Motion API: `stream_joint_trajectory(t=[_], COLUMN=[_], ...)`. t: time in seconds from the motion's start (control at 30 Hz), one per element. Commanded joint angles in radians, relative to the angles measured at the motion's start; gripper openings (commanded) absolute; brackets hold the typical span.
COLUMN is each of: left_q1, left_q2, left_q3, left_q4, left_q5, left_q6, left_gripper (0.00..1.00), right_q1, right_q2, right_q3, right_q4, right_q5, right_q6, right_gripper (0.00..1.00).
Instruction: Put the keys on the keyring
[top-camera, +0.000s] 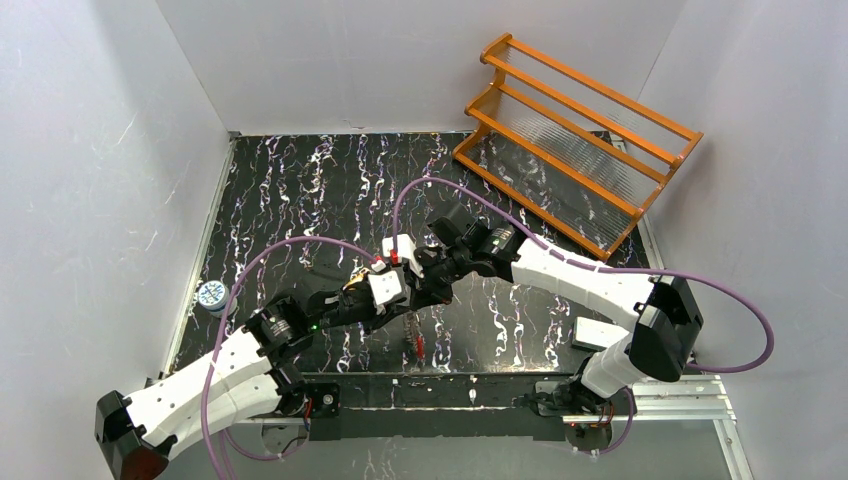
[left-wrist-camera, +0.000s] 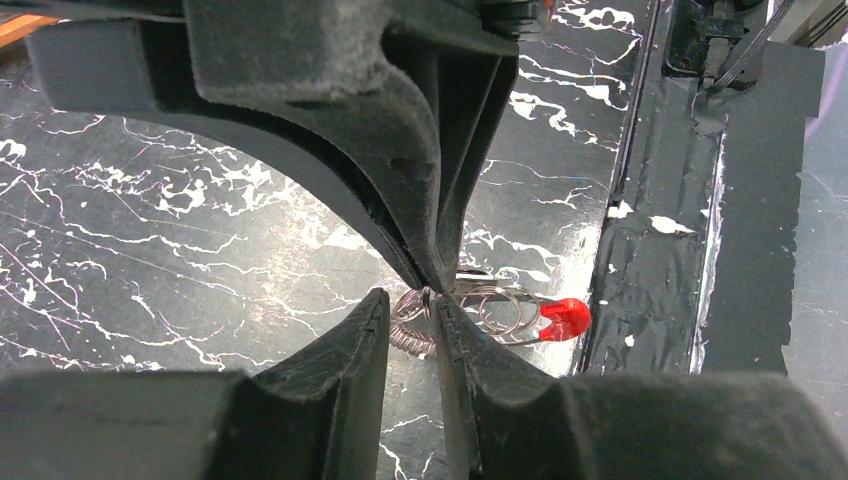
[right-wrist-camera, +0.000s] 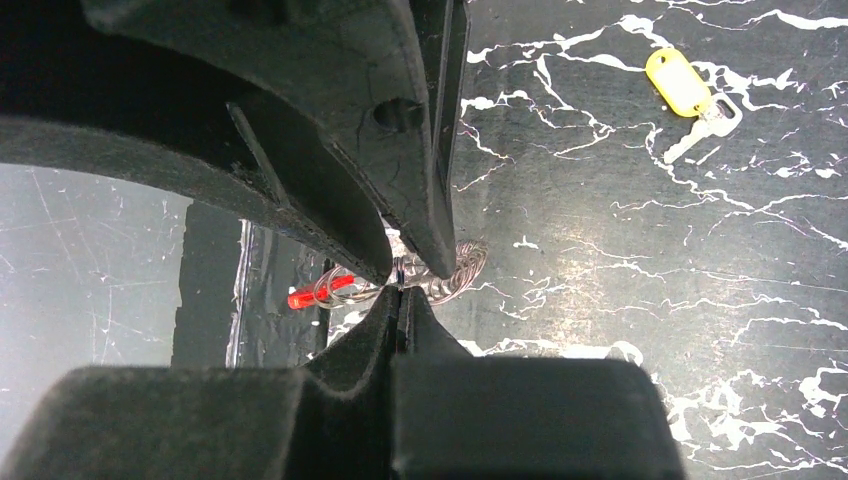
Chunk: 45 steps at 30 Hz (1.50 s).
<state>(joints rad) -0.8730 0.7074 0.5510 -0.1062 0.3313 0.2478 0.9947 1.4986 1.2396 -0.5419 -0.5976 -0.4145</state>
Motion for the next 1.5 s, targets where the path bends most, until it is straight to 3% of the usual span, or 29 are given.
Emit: stream_joint_trajectory(t=[0.0, 0.33, 0.67, 1.07, 1.33, 1.47], left_q1=[-0.006, -0.006, -0.006, -0.006, -0.006, -0.006], left_q2=[0.012, 0.012, -0.022, -0.076, -0.013, 0.012], left_q3=[0.009, 0.010, 0.000, -0.010, -0.021, -0.019], left_q4=[-0.021, -0.034, -0.046, -0.064, -0.011, -0.003], left_q5=[0.020, 0.030, 0.034, 0.009, 0.056, 0.062], left_q6=[0.014, 0.030, 0.045, 0.051, 0.039, 0.039], left_gripper=[0.23, 0.30, 0.24, 0.30, 0.21, 0.09], right_q1=[0.012, 0.012, 0.012, 0.012, 0.012, 0.012], right_q2=[-0.018, -0.020, -0.018, -0.018, -0.018, -0.017], right_q3=[0.020, 0.017, 0.011, 0.010, 0.014, 0.013], right_q4=[0.045, 0.045, 0.050, 0.054, 0.053, 0.051], right_q5=[-0.013, -0.007, -0.009, -0.012, -0.008, -0.008], right_q6=[0.013, 0.012, 0.013, 0.014, 0.014, 0.014], right_gripper=[0.01, 0.01, 0.01, 0.01, 0.01, 0.01])
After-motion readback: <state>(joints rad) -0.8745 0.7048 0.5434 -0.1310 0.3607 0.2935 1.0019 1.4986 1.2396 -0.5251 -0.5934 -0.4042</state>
